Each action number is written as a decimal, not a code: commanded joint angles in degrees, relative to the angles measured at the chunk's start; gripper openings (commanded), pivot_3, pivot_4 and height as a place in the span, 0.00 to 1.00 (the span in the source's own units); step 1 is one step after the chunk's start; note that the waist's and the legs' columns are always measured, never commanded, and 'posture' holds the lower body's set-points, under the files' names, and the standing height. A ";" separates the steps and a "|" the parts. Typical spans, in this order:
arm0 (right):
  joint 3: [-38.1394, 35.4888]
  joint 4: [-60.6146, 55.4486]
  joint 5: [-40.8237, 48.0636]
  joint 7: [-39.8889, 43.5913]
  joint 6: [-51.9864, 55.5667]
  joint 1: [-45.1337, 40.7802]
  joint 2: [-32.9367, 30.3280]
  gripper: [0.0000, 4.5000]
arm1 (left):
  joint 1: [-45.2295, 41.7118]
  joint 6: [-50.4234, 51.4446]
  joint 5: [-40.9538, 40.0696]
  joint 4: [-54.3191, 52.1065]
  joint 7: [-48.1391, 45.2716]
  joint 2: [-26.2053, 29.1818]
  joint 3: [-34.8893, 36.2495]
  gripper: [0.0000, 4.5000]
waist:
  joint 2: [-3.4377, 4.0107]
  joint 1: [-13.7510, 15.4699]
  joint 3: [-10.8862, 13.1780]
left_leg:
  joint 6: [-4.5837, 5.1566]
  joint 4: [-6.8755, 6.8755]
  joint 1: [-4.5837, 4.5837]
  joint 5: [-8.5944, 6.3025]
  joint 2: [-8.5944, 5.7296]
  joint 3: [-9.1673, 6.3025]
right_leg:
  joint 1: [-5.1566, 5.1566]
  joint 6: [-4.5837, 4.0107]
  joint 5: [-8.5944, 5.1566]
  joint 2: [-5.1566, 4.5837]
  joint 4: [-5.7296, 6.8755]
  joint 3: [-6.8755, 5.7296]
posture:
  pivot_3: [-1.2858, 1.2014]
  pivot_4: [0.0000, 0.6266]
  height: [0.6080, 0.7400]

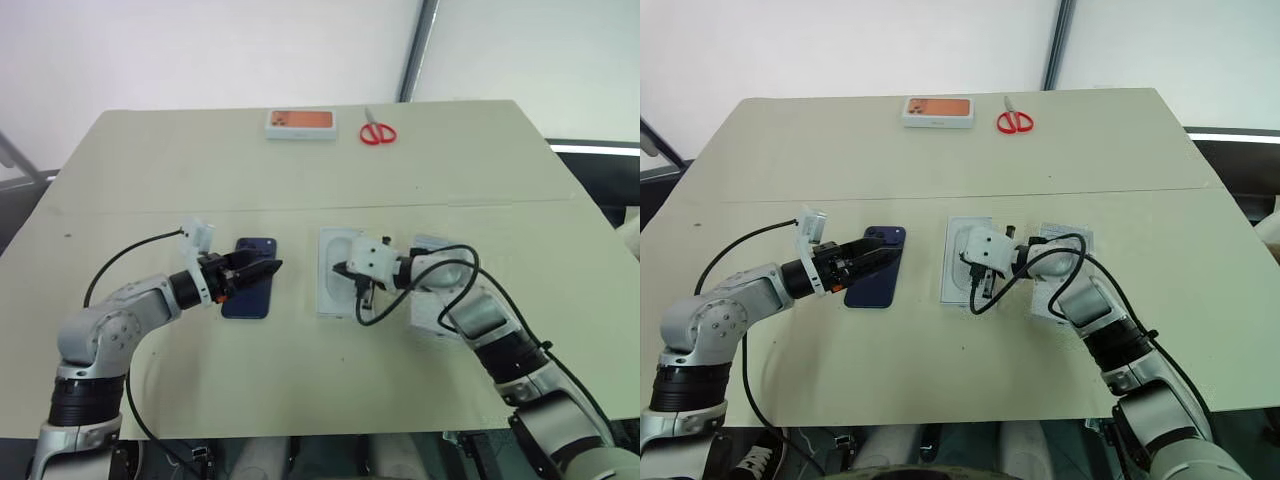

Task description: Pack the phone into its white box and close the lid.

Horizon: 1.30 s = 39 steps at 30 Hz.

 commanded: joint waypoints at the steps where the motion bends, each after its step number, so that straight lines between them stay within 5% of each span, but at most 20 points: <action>1: 0.28 -3.79 0.78 1.95 -0.07 0.55 -0.34 0.02 | -0.15 0.02 -0.39 -1.66 0.07 0.36 1.12 0.89 | 0.00 -0.07 0.00 | 0.00 0.00 0.00 0.00 0.00 0.01 | 0.00 0.00 0.00 0.00 0.00 0.01 | 0.52 0.24 1.00; 27: 2.37 -11.89 2.82 11.07 3.39 2.14 -5.36 0.02 | -1.53 1.37 -0.54 -1.28 1.05 -0.68 0.79 0.89 | -0.01 0.07 0.00 | 0.00 0.02 0.00 0.00 0.01 -0.01 | 0.02 0.00 0.00 0.00 0.00 -0.01 | 0.52 0.24 1.00; 39: -4.06 -12.90 11.37 11.52 9.59 -2.59 -3.02 0.02 | -1.65 1.41 -0.39 -1.09 0.93 -1.10 0.62 0.89 | -0.01 0.08 0.00 | 0.00 0.02 0.00 0.00 0.01 -0.01 | 0.01 0.00 0.00 -0.01 0.00 -0.01 | 0.52 0.24 1.00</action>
